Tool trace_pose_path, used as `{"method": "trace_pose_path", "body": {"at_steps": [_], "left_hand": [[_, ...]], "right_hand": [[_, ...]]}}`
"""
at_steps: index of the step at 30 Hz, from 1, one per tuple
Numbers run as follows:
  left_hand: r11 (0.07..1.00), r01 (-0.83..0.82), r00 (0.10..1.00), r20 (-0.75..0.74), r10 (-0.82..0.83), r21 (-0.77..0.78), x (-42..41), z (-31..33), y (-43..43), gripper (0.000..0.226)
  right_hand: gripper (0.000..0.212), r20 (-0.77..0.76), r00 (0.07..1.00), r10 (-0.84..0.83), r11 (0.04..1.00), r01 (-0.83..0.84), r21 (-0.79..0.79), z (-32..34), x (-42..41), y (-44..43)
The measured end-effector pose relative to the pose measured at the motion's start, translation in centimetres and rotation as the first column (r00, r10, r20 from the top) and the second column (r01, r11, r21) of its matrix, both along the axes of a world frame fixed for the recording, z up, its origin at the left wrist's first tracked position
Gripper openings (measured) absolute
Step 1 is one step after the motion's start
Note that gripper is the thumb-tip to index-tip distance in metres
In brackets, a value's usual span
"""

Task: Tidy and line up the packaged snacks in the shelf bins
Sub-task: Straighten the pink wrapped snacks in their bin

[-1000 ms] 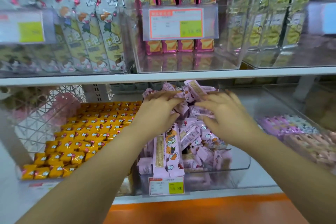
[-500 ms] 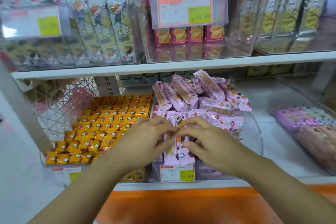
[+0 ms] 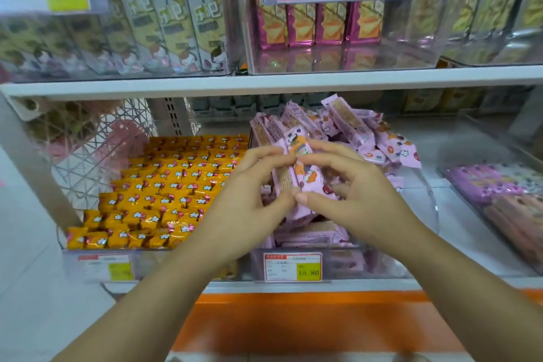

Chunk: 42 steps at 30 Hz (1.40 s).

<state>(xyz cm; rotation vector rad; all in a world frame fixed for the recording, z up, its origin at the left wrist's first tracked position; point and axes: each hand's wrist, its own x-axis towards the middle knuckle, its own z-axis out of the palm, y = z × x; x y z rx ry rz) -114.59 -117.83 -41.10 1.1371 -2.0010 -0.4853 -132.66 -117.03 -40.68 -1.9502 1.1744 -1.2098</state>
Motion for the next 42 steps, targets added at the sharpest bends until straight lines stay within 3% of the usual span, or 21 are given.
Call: {"method": "trace_pose_path", "body": {"at_steps": [2, 5, 7, 9, 13, 16, 19, 22, 28, 32, 37, 42], "left_hand": [[0.999, 0.04, 0.997, -0.068, -0.04, 0.005, 0.0, 0.7, -0.3, 0.048], [0.996, 0.062, 0.997, -0.034, -0.064, -0.069, -0.4, 1.3, -1.5, 0.052], [0.993, -0.021, 1.0, -0.019, 0.019, -0.115, -0.6, 1.3, -2.9, 0.054], [0.986, -0.117, 0.993, -0.012, 0.116, -0.117, -0.6, 1.3, -4.3, 0.05], [0.95, -0.268, 0.963, -0.011, 0.27, -0.157, 0.2, 1.2, -6.4, 0.042], [0.941, -0.302, 0.95, 0.034, 0.311, -0.154, 0.5, 1.4, -7.2, 0.044], [0.965, -0.259, 0.947, 0.187, 0.261, -0.036, 0.8, 0.9, -7.4, 0.046], [0.969, -0.247, 0.947, 0.211, 0.241, 0.002, 1.3, 0.4, -7.5, 0.045], [0.974, -0.227, 0.944, 0.24, 0.225, -0.021, 2.3, 0.6, -6.7, 0.04], [0.975, -0.194, 0.94, 0.264, 0.216, -0.105, 2.3, 0.8, -5.4, 0.035], [0.994, -0.022, 0.893, 0.444, 0.069, -0.111, 1.1, 1.1, -3.3, 0.035], [0.977, -0.048, 0.743, 0.646, 0.176, -0.21, -0.3, 0.5, -2.6, 0.042]], "right_hand": [[0.047, 0.057, 0.998, 0.014, 1.0, -0.013, -0.024, 0.5, 0.2, -0.6], [0.05, 0.1, 0.995, 0.021, 0.999, -0.017, -0.041, 1.1, 0.4, -2.2], [0.042, 0.038, 0.999, -0.036, 0.996, 0.039, -0.08, 1.7, 0.2, -3.4], [0.037, -0.12, 0.975, -0.187, 0.967, 0.161, -0.198, 2.4, -0.2, -4.7], [0.04, -0.439, 0.806, -0.397, 0.909, 0.28, -0.308, 3.5, -0.8, -7.2], [0.043, -0.469, 0.725, -0.504, 0.843, 0.296, -0.449, 3.5, -0.5, -8.4], [0.04, -0.509, 0.598, -0.619, 0.765, 0.314, -0.562, 2.3, -0.4, -9.5], [0.032, -0.532, 0.577, -0.62, 0.77, 0.315, -0.555, 1.5, -0.2, -9.8], [0.026, -0.444, 0.724, -0.527, 0.804, 0.256, -0.537, 1.5, -0.2, -7.3], [0.025, -0.495, 0.8, -0.34, 0.922, 0.18, -0.342, 0.9, -1.0, -4.1], [0.048, -0.66, 0.719, -0.217, 0.976, 0.169, -0.137, -0.5, -1.2, -2.1], [0.051, -0.715, 0.668, -0.206, 0.978, 0.172, -0.12, -1.2, -1.2, -2.4]]}}
